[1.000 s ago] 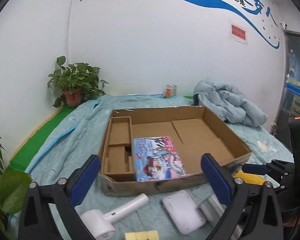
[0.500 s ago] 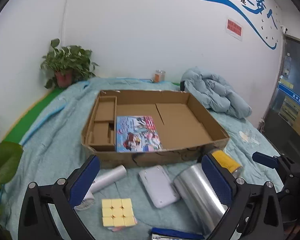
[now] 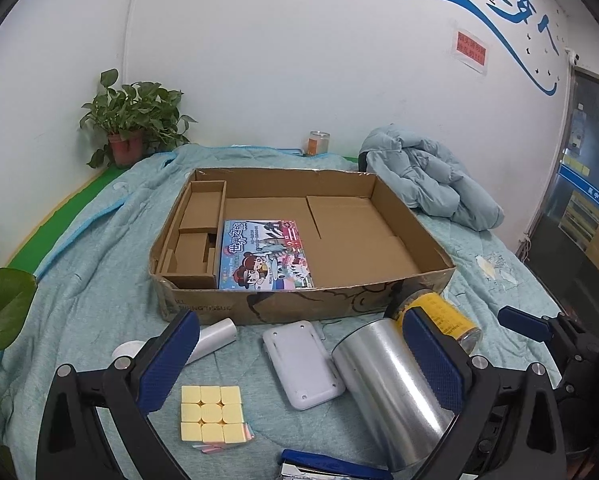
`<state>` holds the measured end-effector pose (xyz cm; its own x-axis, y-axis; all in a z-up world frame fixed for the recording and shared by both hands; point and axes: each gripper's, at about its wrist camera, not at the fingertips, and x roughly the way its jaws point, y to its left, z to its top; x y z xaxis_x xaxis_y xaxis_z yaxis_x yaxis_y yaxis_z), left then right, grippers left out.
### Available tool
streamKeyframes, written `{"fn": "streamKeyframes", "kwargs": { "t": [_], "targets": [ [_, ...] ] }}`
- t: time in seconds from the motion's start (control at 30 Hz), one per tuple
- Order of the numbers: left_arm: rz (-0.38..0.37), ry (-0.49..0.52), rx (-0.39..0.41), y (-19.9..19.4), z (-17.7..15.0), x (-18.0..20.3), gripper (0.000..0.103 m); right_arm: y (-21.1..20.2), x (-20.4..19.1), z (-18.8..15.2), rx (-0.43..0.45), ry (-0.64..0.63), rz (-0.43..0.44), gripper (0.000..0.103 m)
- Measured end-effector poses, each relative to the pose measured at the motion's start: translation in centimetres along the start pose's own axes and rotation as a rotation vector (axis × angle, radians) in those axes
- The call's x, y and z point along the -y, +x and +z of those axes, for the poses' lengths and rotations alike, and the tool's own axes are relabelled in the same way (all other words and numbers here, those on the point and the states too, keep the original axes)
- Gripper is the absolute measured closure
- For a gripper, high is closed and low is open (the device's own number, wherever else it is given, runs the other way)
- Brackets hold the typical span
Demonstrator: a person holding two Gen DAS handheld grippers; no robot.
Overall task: Organize rigid objects
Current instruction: 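Open the left gripper and reach toward the silver metal can, then grasp the silver metal can with the left gripper and lift it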
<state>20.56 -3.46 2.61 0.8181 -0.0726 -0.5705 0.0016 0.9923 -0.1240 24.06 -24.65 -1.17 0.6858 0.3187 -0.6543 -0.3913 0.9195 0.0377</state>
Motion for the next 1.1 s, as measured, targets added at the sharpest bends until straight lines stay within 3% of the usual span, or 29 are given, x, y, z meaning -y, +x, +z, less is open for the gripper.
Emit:
{"fn": "streamKeyframes", "kwargs": {
  "t": [0.1, 0.3, 0.43, 0.5, 0.6, 0.73, 0.9, 1.1],
  "targets": [
    [-0.015, -0.027, -0.054, 1.2, 0.2, -0.8, 0.001, 0.3, 0.2, -0.1, 0.004, 0.007, 0.014, 0.001],
    [-0.096, -0.106, -0.206, 4.9, -0.9, -2.2, 0.001, 0.6, 1.3, -2.4, -0.037, 0.026, 0.145, 0.001],
    [-0.224, -0.127, -0.323, 7.9, -2.7, -1.4, 0.001, 1.4, 1.3, -4.0, -0.121, 0.03, 0.261, 0.001],
    [-0.321, -0.157, -0.399, 9.6, -3.6, -0.8, 0.002, 1.8, 1.0, -4.3, -0.151, 0.034, 0.291, 0.004],
    [-0.388, -0.168, -0.457, 11.1, -4.6, 0.2, 0.002, 2.5, 0.7, -4.4, -0.189, 0.051, 0.318, 0.009],
    [-0.408, -0.146, -0.496, 12.3, -5.3, 1.0, 0.007, 2.7, 1.6, -4.3, -0.209, 0.086, 0.325, 0.017],
    [-0.426, -0.15, -0.521, 12.7, -5.5, 1.2, 0.008, 3.0, 2.6, -4.8, -0.273, 0.089, 0.319, 0.036],
    [-0.425, -0.158, -0.546, 13.1, -5.7, 1.0, 0.008, 3.0, 1.8, -5.2, -0.31, 0.057, 0.287, 0.038]
  ]
}}
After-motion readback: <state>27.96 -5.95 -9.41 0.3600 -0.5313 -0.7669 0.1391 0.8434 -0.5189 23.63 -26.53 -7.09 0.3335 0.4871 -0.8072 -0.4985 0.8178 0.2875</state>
